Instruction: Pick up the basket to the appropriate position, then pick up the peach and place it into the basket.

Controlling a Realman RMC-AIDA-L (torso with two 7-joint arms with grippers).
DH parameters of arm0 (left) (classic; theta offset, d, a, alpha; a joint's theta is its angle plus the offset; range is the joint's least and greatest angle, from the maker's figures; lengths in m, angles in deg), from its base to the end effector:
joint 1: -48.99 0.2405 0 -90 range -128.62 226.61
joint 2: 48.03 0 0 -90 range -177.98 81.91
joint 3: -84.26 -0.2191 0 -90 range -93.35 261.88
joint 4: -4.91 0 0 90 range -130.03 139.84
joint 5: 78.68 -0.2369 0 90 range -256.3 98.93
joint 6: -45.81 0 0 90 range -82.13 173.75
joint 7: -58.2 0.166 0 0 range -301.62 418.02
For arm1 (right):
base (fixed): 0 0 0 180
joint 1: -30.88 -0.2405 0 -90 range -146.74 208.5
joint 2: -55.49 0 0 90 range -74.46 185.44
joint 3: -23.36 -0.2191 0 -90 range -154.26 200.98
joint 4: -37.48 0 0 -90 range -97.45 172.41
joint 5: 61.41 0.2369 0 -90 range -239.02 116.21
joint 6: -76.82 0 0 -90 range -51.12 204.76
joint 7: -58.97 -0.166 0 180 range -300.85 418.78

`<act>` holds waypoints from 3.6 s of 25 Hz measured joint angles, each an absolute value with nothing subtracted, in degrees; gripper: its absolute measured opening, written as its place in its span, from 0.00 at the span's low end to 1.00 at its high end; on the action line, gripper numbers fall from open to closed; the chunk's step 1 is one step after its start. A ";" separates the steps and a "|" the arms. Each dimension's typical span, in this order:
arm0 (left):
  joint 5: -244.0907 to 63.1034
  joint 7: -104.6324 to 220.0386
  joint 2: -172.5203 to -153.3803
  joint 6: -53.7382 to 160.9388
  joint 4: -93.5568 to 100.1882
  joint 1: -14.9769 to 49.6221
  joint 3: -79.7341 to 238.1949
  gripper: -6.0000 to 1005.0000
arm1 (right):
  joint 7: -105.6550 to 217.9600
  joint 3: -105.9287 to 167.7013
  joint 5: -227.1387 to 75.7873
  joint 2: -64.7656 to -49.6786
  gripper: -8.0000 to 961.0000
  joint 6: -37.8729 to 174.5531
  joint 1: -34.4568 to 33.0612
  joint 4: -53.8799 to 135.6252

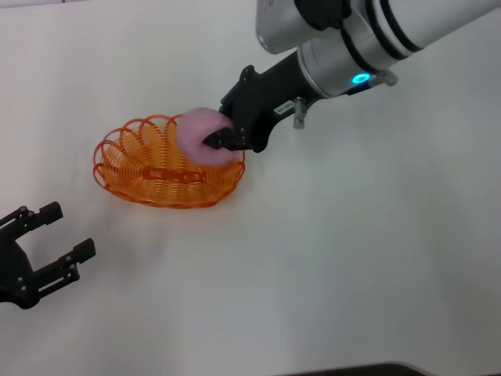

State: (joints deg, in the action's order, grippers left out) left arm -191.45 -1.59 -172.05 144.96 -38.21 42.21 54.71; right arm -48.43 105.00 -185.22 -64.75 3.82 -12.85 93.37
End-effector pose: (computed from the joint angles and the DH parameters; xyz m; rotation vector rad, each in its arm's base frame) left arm -0.3270 0.2197 0.0163 -2.4713 -0.6101 -0.7505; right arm 0.1037 0.3815 -0.0766 -3.0059 0.1664 -0.0603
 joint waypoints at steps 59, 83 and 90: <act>-191.44 -2.27 -171.99 145.70 -38.60 42.79 54.82 0.75 | -40.74 103.84 -174.62 -64.24 1.00 4.66 0.95 100.92; -193.69 -2.27 -172.05 145.74 -38.52 42.74 55.54 0.75 | -17.20 90.23 -161.28 -64.42 0.99 -5.45 17.67 90.63; -194.06 -2.01 -172.05 145.53 -38.38 42.95 55.52 0.75 | -5.82 85.03 -161.22 -64.35 0.99 -5.62 17.55 78.55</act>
State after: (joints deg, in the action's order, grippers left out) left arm -194.06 -2.01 -172.05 145.53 -38.38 42.95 55.52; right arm -5.82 85.03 -161.22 -64.35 -5.62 17.55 78.55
